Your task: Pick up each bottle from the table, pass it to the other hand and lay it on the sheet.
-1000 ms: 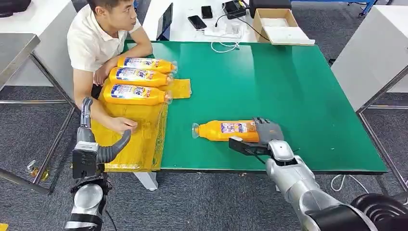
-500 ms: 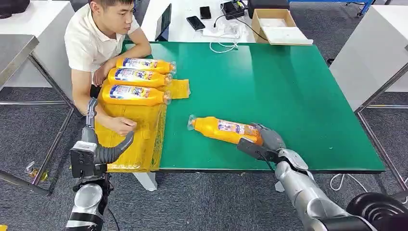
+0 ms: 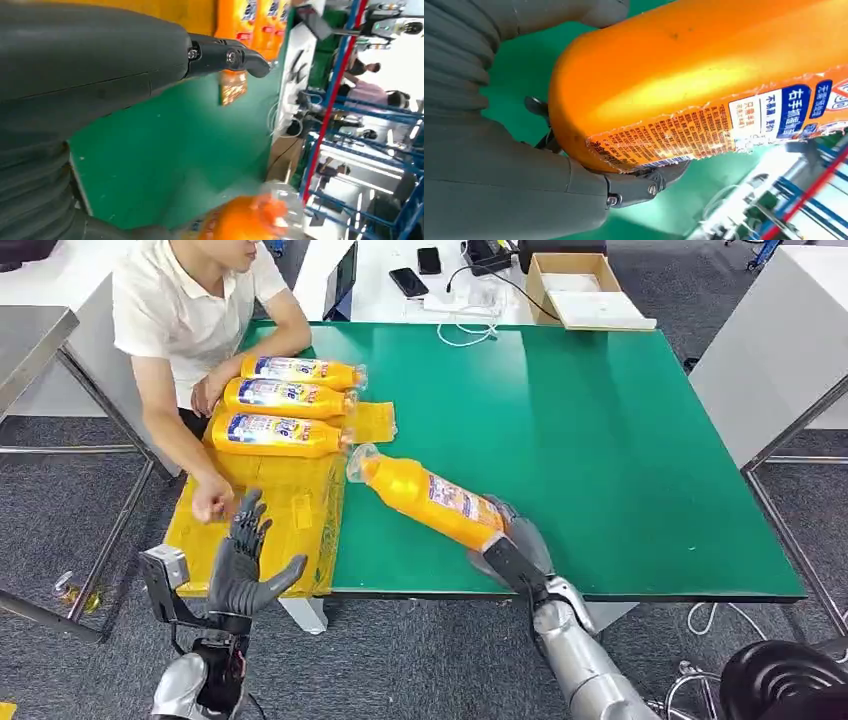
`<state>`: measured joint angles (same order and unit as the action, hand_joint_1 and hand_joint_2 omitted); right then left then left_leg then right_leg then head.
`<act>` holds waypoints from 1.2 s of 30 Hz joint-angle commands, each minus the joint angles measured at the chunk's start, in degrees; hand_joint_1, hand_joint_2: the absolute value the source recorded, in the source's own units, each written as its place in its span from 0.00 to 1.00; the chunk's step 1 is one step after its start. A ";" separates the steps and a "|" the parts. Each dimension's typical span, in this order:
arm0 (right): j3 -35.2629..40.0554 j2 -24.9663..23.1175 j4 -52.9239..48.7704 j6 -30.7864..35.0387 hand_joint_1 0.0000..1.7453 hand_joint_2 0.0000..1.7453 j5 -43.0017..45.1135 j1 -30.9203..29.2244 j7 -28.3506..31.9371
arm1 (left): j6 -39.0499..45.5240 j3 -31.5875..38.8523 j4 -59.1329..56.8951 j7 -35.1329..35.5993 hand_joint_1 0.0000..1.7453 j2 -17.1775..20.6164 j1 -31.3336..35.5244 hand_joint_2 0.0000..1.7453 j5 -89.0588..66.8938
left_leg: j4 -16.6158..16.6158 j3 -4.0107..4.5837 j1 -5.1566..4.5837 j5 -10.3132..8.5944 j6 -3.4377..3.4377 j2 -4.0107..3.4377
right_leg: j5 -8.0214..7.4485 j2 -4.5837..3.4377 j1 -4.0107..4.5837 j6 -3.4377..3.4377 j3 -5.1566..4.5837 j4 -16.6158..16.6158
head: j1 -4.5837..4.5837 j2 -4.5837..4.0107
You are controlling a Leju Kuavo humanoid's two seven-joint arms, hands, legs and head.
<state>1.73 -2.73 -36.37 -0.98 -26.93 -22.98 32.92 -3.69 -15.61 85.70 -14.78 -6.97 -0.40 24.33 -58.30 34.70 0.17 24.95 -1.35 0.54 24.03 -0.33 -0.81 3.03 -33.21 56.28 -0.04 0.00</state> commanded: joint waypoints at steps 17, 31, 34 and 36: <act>17.82 -4.40 -4.96 -3.28 1.00 1.00 2.66 2.27 -1.83 | 2.16 -8.97 -2.74 -5.29 0.00 0.91 0.00 1.00 -10.94 | 0.05 -0.18 0.02 0.10 0.08 -0.22 | 0.05 -0.11 0.04 -0.14 0.12 -0.02 | -0.02 0.00; 30.25 -7.48 -8.43 -0.97 0.84 1.00 3.17 3.10 3.01 | -0.50 -10.22 -4.08 -5.97 0.00 -2.30 2.18 1.00 -2.79 | 0.03 0.02 0.03 0.03 0.05 -0.03 | 0.05 0.02 0.04 -0.10 -0.05 -0.01 | -0.02 0.00; 31.21 -7.67 -6.87 -1.01 0.86 1.00 3.67 2.40 2.89 | -3.24 -10.08 -3.78 -5.62 0.00 -2.85 2.53 1.00 1.77 | 0.02 -0.08 0.00 0.06 0.08 -0.01 | 0.10 0.08 0.02 -0.15 0.04 0.02 | 0.00 0.00; 31.92 -8.06 -4.67 -1.24 0.92 1.00 4.71 2.02 3.35 | -4.16 -9.78 -2.24 -6.05 0.00 -3.40 2.32 1.00 4.46 | 0.02 -0.10 0.02 0.06 0.08 -0.05 | 0.08 0.04 0.04 -0.15 0.05 0.00 | 0.00 0.00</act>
<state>26.65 -9.88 -44.26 -1.68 -23.45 -19.08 35.43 -5.03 -24.31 85.31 -21.13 -9.49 -1.32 22.30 -58.29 34.81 0.18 24.95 -1.34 0.53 24.05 -0.32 -0.80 3.02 -33.36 56.28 -0.04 0.00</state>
